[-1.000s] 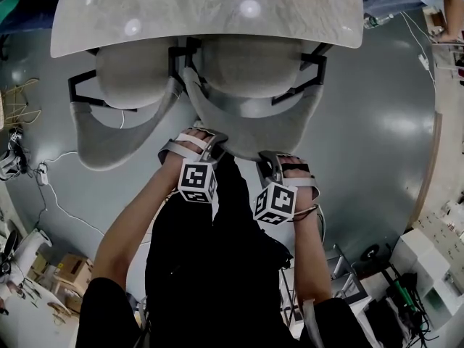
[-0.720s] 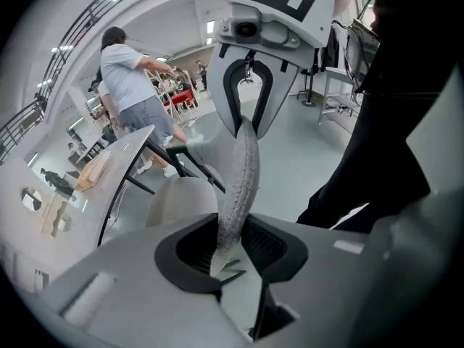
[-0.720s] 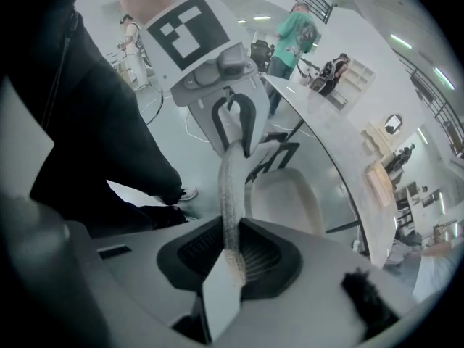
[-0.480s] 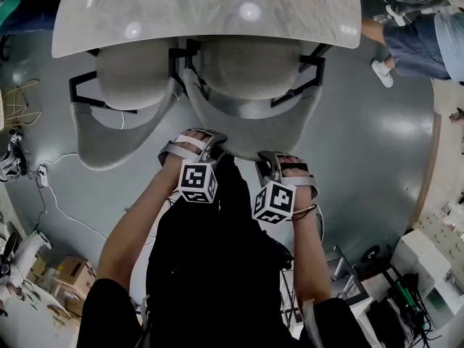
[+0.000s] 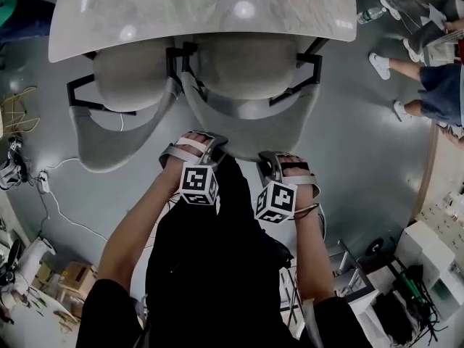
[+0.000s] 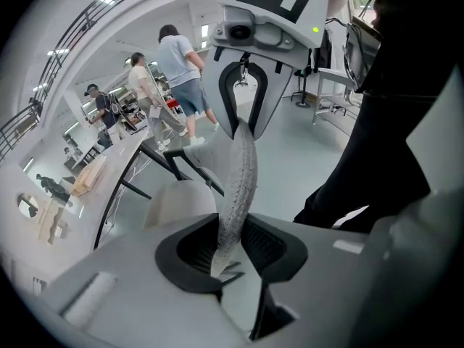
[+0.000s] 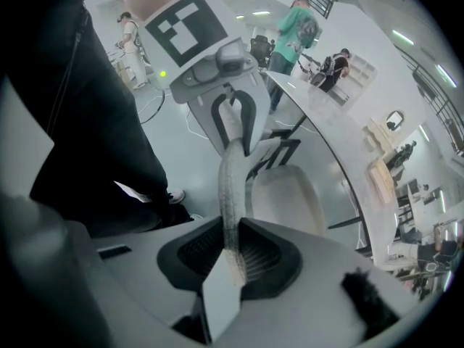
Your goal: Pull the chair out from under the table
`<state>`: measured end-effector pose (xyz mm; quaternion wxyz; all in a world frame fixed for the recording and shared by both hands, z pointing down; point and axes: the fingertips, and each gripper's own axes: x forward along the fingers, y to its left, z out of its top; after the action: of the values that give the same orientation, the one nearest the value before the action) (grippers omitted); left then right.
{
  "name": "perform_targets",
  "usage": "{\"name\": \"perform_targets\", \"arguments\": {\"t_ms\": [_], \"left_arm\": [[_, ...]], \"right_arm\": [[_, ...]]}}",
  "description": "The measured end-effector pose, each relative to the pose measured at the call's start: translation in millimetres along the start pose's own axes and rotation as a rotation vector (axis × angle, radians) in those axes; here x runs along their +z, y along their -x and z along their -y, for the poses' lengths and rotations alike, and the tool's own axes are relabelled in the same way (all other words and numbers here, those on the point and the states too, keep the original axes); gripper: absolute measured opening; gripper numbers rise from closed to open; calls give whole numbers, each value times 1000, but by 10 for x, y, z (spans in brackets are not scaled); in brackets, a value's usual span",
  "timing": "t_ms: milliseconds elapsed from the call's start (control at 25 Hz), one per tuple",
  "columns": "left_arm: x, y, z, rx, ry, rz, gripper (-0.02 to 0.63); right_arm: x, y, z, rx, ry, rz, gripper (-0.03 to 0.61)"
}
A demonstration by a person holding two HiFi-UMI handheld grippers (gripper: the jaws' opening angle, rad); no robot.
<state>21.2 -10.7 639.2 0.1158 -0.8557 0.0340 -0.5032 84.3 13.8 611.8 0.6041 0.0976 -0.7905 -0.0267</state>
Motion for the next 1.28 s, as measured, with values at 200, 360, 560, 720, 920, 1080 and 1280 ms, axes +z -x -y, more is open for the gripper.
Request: {"name": "perform_targets", "arguments": {"t_ms": [200, 360, 560, 720, 920, 1080, 1280], "left_arm": [[2, 21, 62, -2, -10, 5, 103], [34, 18, 124, -6, -18, 4, 101], [66, 38, 224, -8, -16, -1, 100], [66, 59, 302, -9, -13, 1, 100], [125, 81, 408, -4, -13, 7, 100], [116, 83, 470, -7, -12, 7, 100], [106, 105, 563, -8, -15, 11, 99]], "right_arm": [[15, 16, -80, -1, -6, -2, 75], [-14, 32, -135, 0, -12, -5, 75], [-33, 65, -225, 3, -6, -6, 75], [-26, 73, -297, 3, -1, -6, 75], [-65, 121, -394, -4, -5, -13, 75], [-65, 111, -443, -4, -3, -15, 75], [-49, 116, -543, -1, -3, -15, 75]]}}
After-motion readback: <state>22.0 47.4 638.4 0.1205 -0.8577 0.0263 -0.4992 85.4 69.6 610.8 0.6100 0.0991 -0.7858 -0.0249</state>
